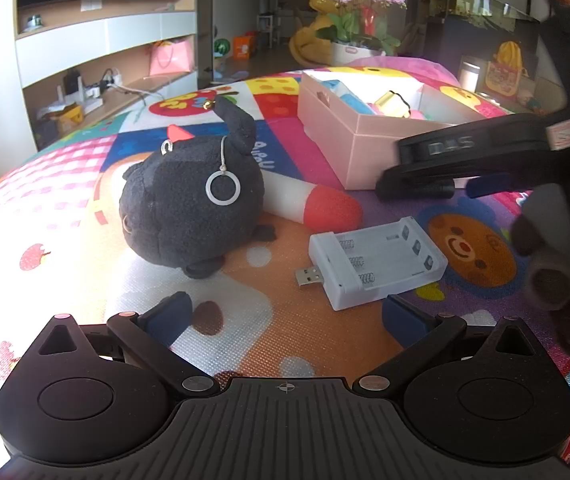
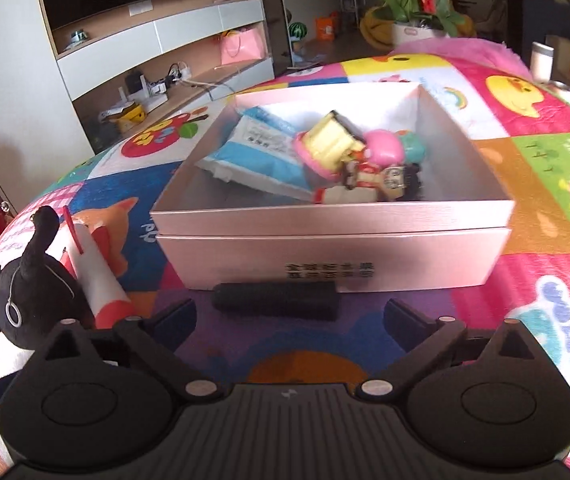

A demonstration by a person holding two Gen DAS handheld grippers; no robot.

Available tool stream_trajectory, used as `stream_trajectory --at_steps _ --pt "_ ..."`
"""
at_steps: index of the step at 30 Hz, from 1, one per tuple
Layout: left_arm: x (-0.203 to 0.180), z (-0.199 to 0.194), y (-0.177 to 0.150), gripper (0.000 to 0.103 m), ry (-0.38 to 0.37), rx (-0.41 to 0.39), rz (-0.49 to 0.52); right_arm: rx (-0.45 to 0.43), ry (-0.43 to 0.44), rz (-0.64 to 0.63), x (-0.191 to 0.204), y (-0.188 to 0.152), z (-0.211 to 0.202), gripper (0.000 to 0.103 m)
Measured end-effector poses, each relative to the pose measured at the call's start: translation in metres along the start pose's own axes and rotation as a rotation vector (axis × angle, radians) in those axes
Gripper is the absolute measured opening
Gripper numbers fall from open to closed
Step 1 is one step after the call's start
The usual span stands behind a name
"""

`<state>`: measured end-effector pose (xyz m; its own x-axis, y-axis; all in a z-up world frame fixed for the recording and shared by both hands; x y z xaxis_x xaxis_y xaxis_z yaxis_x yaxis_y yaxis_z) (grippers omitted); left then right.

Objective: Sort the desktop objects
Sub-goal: 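Grasp the battery holder with the left tool while the right reaches for the black cylinder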

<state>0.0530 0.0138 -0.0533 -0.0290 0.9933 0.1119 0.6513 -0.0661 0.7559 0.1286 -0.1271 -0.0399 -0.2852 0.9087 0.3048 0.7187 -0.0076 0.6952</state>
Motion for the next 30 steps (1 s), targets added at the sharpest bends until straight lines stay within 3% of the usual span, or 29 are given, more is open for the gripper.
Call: stream_trajectory --at_steps 4,8,11,16,21,28,30 --pt "0.000 0.000 0.000 0.103 0.001 0.000 0.001 0.031 -0.078 -0.013 0.003 -0.002 0.017 0.096" --pt "0.000 0.000 0.000 0.103 0.009 0.002 0.008 0.019 -0.084 -0.050 0.004 -0.003 0.009 0.075" --pt "-0.002 -0.002 0.000 0.103 0.006 0.003 0.014 -0.001 -0.091 -0.056 -0.006 -0.007 -0.011 0.074" --pt "-0.027 -0.004 0.007 0.103 -0.141 0.001 0.019 -0.023 -0.105 -0.046 -0.036 -0.034 -0.058 0.074" --pt "-0.046 0.016 0.023 0.103 -0.184 -0.002 0.055 -0.036 -0.078 -0.030 -0.054 -0.069 -0.096 0.074" --pt "-0.061 0.001 0.024 0.103 -0.340 0.029 0.066 -0.087 -0.068 -0.034 -0.054 -0.087 -0.110 0.074" --pt "-0.064 -0.009 0.017 0.103 -0.323 0.018 0.088 -0.090 -0.071 -0.024 -0.055 -0.086 -0.109 0.075"
Point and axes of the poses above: each gripper's, at about its wrist camera, not at the fingertips, and z roughly the way its jaws point, x to its left, y to its top, the point moved 8 cm from there along z, roughly the way its jaws point, and after that the axes turned 13 degrees about y, right-handed, at the moved point
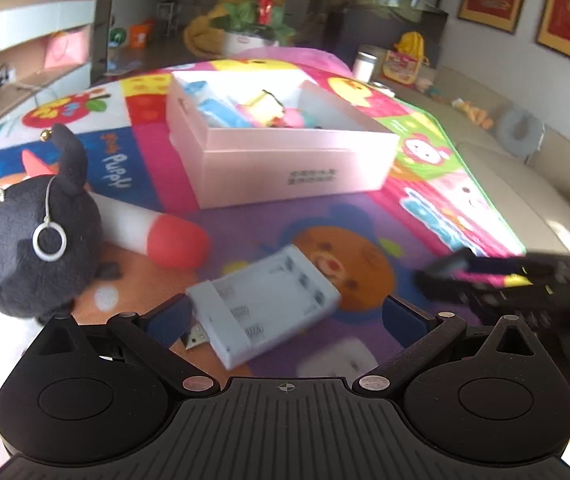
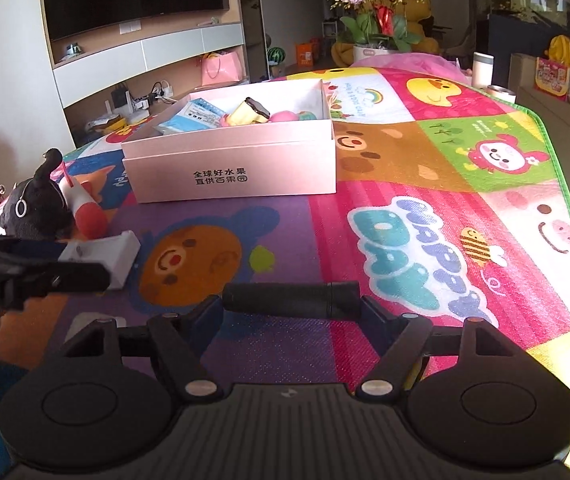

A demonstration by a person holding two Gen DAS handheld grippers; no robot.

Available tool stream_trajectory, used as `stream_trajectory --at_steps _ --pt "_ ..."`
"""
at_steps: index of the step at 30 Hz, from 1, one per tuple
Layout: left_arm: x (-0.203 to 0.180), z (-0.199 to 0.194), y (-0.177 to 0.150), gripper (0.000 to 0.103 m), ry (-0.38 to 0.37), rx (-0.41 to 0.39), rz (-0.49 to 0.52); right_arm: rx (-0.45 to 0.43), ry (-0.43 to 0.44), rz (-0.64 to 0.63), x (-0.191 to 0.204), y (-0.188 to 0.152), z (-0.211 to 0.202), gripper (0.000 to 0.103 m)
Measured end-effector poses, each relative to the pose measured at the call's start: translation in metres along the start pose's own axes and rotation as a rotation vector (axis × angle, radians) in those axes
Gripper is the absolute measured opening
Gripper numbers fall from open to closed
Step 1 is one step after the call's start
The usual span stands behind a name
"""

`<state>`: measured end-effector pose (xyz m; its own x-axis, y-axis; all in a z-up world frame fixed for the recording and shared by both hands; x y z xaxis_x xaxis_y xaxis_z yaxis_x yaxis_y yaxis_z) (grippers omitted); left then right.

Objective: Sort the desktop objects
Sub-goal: 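Grasp the battery holder with the left tool while the right reaches for the black cylinder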

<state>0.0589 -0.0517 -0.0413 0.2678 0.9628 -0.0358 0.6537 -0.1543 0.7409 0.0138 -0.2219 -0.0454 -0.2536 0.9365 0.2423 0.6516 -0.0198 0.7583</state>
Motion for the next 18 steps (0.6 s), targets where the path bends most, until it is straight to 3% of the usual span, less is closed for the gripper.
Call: stream_trajectory --at_steps 8,18 --pt "0.003 -0.008 -0.016 0.103 0.128 0.079 -0.094 -0.011 0.003 0.017 -0.002 0.000 0.000 0.083" --pt "-0.002 0.015 0.009 0.103 0.071 0.046 -0.137 -0.036 -0.005 0.053 -0.008 0.000 -0.004 0.086"
Point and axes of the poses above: each gripper's, at about its wrist camera, not at the fingertips, and z roughly the way its jaws point, x to its left, y to its top, the point moved 8 cm from there along z, roughly the way its jaws point, and after that the axes turned 13 degrees about y, right-handed, at the moved point
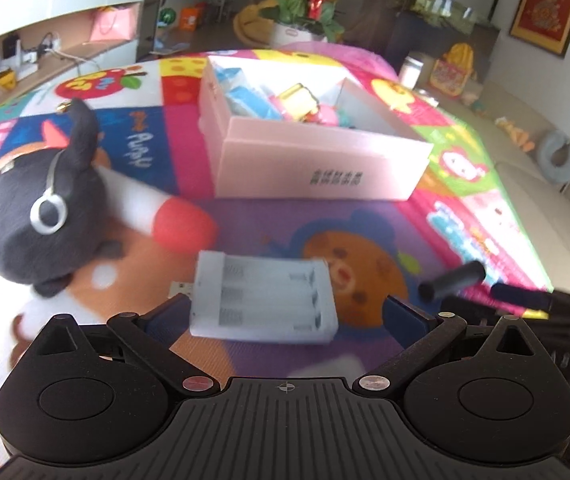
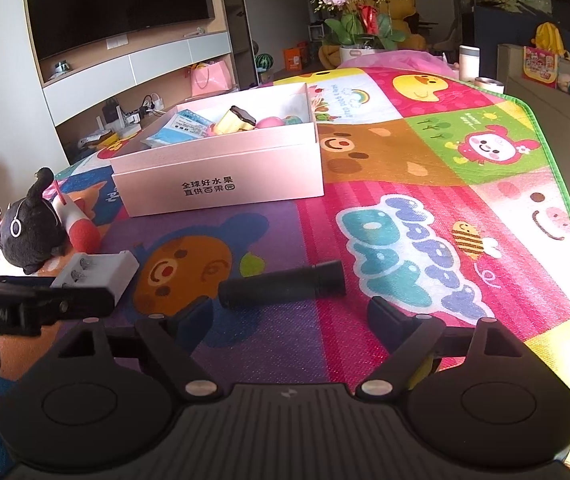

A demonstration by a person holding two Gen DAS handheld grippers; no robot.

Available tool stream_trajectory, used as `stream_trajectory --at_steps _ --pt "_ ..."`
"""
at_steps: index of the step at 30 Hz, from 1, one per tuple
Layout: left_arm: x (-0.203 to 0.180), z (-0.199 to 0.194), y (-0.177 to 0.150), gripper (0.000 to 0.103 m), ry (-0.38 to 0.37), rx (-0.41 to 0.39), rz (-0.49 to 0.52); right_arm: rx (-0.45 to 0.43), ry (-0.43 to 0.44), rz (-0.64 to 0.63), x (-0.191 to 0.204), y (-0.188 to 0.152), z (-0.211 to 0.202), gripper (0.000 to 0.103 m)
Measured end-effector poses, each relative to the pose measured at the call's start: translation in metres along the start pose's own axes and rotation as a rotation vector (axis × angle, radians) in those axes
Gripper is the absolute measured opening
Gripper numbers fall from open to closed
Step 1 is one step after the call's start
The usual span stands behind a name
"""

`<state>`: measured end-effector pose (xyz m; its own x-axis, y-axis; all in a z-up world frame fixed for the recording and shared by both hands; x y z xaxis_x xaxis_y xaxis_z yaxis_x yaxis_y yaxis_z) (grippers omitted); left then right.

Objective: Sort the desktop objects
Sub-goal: 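Grasp the battery holder with the left tool while the right reaches for the black cylinder, then lift the battery holder with the left tool while the right grasps the black cylinder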

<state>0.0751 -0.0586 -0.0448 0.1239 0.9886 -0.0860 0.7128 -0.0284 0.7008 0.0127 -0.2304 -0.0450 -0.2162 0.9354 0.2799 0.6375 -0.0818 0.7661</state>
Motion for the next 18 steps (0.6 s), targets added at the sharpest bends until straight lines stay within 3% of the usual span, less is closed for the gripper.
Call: stream_trajectory --at_steps 6,12,18 --pt "-0.007 -0.004 0.005 0.103 0.107 -0.118 0.172 -0.010 -0.004 0.034 -0.006 0.001 -0.002 0.090" --pt "0.001 0.007 0.005 0.103 0.070 -0.045 0.107 -0.008 0.005 0.046 -0.006 0.000 -0.002 0.094" --pt "-0.007 0.022 0.003 0.103 0.143 -0.043 0.178 -0.008 0.001 0.049 -0.006 0.001 -0.001 0.096"
Point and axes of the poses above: each gripper's, at about its wrist camera, not at the fingertips, and z roughly the way its jaws point, x to its left, y to its top, the point moved 8 cm from there along z, roughly the way its jaws point, and after that the axes turned 13 degrees about y, right-handed, at the moved point
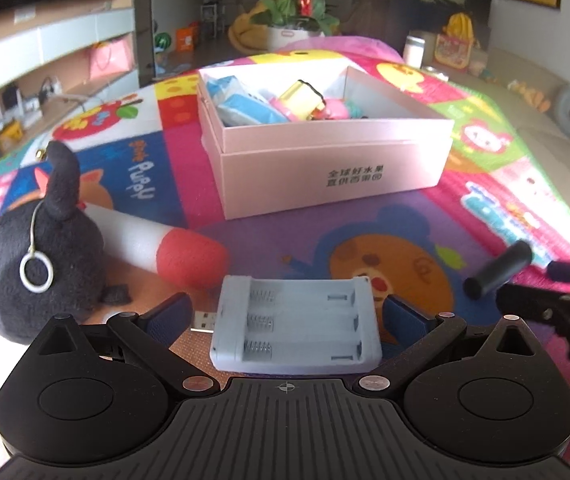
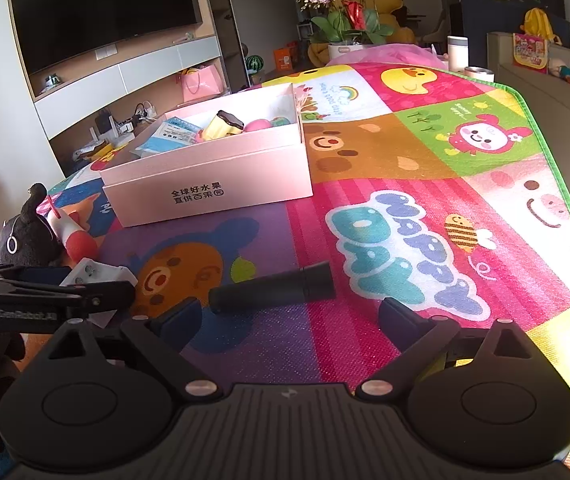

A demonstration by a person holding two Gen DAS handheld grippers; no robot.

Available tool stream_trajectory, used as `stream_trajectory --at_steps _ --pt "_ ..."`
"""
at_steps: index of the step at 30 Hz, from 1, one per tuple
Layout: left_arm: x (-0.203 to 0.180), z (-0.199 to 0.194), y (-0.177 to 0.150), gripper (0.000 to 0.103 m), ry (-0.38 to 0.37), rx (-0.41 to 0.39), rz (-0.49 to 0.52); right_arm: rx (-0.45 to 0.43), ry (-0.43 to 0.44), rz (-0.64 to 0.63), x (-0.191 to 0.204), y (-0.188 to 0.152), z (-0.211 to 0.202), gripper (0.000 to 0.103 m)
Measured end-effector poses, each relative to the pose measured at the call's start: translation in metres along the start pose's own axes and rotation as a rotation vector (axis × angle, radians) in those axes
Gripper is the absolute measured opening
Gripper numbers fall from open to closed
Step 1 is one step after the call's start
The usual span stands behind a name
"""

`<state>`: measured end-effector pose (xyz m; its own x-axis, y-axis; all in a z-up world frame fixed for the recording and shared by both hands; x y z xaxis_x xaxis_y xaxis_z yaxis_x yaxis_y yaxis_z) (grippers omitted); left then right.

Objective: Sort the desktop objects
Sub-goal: 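Lift the battery holder with the left tool while the right grasps the black cylinder, then drop the black cylinder into the box with the right tool while the left releases the battery holder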

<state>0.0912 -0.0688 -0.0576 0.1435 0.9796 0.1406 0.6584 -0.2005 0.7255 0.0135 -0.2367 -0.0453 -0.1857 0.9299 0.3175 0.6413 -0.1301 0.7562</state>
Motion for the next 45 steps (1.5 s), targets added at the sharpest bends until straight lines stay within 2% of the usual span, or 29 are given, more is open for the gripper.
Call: stream_trajectory --at_steps 3,5,9,13,16,19,25,27,29,33,34,36,39,42,45 --pt "-0.005 -0.003 -0.002 0.103 0.006 -0.009 0.032 0.001 -0.010 -0.008 0.001 0.000 0.001 0.096" --pt "-0.005 -0.007 -0.002 0.094 0.000 -0.017 0.041 0.013 -0.013 -0.017 0.002 0.000 0.002 0.096" --pt "-0.001 -0.018 -0.007 0.094 -0.019 -0.020 0.048 0.057 -0.013 -0.078 0.008 0.001 0.010 0.096" --pt "0.008 -0.031 -0.019 0.094 -0.034 -0.012 0.020 0.073 -0.071 -0.185 0.013 0.007 0.017 0.096" --pt "0.016 -0.043 -0.027 0.094 -0.036 -0.013 0.008 0.088 -0.075 -0.235 0.014 0.010 0.020 0.096" --pt "0.020 -0.054 -0.030 0.094 -0.035 -0.022 0.002 0.123 -0.033 -0.255 0.020 0.009 0.022 0.074" --pt "0.019 -0.080 -0.021 0.094 -0.048 -0.080 0.013 0.130 0.005 -0.274 0.032 0.015 0.003 0.074" --pt "0.019 -0.092 -0.002 0.094 -0.054 -0.135 0.012 0.093 0.022 -0.280 0.036 0.026 -0.016 0.074" --pt "0.018 -0.104 0.029 0.094 -0.050 -0.222 0.010 0.007 0.022 -0.292 0.041 0.049 -0.042 0.074" --pt "0.015 -0.112 0.114 0.095 -0.008 -0.434 -0.037 -0.231 -0.027 -0.315 0.049 0.111 -0.096 0.074" --pt "0.014 -0.108 0.133 0.098 -0.007 -0.465 -0.049 -0.282 -0.043 -0.326 0.052 0.125 -0.105 0.074" --pt "0.011 -0.096 0.159 0.099 -0.010 -0.455 -0.035 -0.344 -0.068 -0.337 0.056 0.146 -0.116 0.074" --pt "0.023 -0.094 0.170 0.103 0.024 -0.449 -0.073 -0.389 -0.085 -0.326 0.058 0.168 -0.124 0.074" --pt "0.048 -0.090 0.152 0.103 0.035 -0.406 -0.147 -0.418 -0.094 -0.332 0.057 0.182 -0.126 0.074" --pt "0.063 -0.083 0.113 0.103 0.013 -0.329 -0.169 -0.401 -0.076 -0.313 0.054 0.195 -0.110 0.074"
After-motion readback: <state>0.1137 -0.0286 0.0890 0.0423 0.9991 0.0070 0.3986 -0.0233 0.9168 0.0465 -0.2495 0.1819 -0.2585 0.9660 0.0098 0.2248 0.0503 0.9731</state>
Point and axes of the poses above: each gripper's, at about its wrist camera, not at the fingertips, and z roughly the way its jaws point, x to its left, y to its top, the point moved 8 cm from there along z, roughly the way its jaws point, and after that the axes turned 13 degrees about y, right-handed, at the moved point
